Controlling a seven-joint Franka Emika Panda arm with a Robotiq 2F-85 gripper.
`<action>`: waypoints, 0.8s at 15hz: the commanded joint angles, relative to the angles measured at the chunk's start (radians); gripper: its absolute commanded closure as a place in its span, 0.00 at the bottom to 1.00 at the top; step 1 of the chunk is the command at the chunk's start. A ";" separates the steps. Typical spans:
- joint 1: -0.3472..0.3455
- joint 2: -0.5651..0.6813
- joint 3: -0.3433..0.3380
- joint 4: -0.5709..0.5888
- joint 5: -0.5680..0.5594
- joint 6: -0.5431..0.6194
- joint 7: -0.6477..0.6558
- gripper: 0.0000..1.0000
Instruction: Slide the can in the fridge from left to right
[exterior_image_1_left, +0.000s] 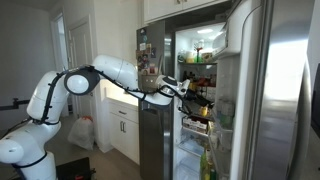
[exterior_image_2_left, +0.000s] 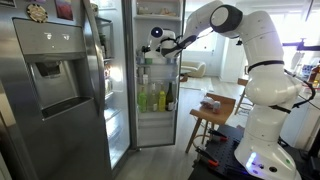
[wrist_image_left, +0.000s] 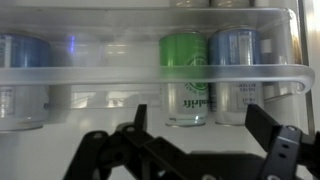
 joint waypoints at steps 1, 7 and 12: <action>0.026 0.098 -0.010 0.141 -0.038 -0.014 0.008 0.00; 0.030 0.204 -0.018 0.282 -0.060 -0.017 -0.009 0.00; 0.035 0.286 -0.026 0.386 -0.072 -0.018 -0.017 0.00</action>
